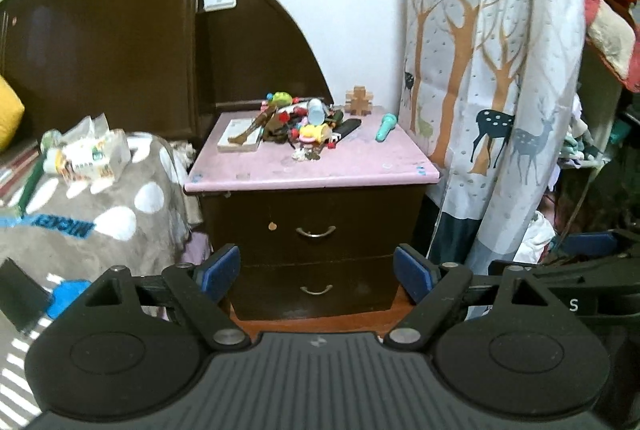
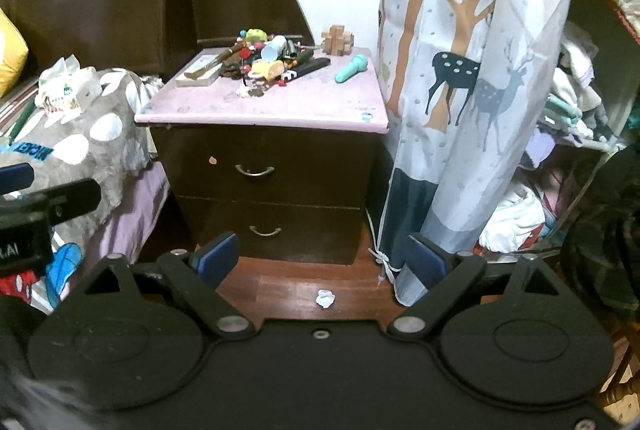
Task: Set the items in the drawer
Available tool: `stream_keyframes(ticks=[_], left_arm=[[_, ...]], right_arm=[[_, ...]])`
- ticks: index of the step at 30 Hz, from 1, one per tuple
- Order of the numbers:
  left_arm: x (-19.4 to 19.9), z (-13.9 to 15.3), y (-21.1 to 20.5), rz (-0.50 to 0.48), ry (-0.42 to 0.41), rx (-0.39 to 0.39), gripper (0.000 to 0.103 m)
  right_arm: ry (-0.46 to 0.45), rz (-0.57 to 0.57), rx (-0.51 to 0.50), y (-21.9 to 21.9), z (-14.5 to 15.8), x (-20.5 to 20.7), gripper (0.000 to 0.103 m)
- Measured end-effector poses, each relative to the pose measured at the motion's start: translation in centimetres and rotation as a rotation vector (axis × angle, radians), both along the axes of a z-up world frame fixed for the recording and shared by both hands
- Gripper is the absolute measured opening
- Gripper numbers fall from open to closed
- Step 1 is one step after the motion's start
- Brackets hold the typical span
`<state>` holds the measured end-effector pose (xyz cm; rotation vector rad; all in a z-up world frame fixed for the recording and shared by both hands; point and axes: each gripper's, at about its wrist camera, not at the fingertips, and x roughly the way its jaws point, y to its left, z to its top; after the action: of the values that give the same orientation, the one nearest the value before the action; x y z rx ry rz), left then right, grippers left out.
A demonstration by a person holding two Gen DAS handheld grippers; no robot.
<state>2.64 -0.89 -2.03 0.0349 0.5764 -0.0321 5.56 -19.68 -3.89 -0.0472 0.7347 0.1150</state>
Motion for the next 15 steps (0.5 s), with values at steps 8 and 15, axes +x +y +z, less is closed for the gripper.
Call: stream_keyframes(ticks=[8, 15], left_arm=[[-1.3, 1.0, -0.3, -0.007, -0.012, 0.001, 0.084], [-2.2, 1.7, -0.5, -0.013, -0.023, 0.004, 0.084]], right_arm=[[-0.025, 0.022, -0.004, 0.3, 1.3, -1.8, 0.092], [-0.040, 0.036, 0.007, 0.5, 2.1, -2.5, 0.092]])
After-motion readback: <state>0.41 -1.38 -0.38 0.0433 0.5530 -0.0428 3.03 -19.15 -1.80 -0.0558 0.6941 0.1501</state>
